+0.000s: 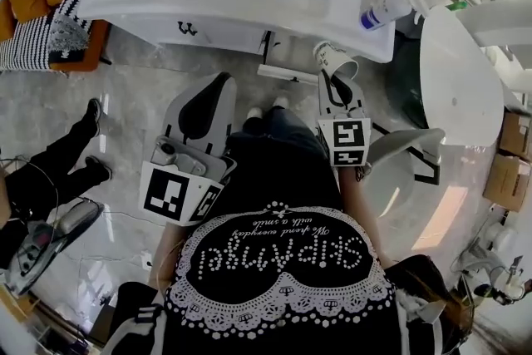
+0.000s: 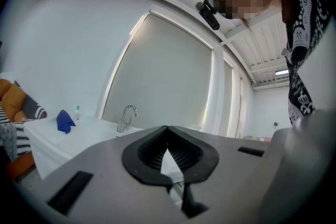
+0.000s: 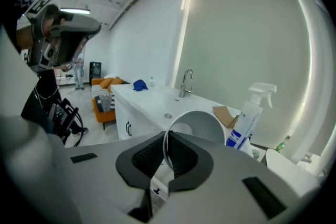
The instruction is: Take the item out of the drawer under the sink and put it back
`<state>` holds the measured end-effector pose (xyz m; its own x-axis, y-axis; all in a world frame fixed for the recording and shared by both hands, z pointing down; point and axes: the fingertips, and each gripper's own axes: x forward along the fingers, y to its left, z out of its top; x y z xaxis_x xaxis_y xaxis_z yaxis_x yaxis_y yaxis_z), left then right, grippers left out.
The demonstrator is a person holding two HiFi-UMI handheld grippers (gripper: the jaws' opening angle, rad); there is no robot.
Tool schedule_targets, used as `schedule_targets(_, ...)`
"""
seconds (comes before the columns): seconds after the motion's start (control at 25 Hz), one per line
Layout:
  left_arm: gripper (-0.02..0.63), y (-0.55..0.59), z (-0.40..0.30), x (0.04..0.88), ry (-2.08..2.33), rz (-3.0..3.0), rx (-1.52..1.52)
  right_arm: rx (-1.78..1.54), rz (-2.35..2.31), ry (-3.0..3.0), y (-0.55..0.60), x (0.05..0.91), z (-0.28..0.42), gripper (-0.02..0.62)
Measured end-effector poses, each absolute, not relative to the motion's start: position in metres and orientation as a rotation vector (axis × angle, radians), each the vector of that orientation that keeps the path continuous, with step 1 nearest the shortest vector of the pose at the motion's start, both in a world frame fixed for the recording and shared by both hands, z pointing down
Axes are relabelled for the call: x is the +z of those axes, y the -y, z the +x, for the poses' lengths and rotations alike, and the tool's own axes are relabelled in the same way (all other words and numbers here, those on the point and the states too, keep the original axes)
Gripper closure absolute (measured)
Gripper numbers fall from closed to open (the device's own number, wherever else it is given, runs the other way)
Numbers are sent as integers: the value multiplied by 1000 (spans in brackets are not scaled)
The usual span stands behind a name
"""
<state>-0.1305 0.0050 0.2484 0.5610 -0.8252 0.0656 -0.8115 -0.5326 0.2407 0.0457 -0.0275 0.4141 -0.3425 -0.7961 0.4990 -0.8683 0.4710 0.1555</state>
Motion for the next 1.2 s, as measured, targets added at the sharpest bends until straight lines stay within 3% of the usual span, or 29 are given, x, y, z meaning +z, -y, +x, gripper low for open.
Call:
schedule_targets(0.64,603,17,-84,240,1151,2652,-93,240,1717,2335,11,314,77,571)
schedule_targets(1.2,603,6,-96,249,1151,2666,-44,214,1705,2374,-22,305,67,571)
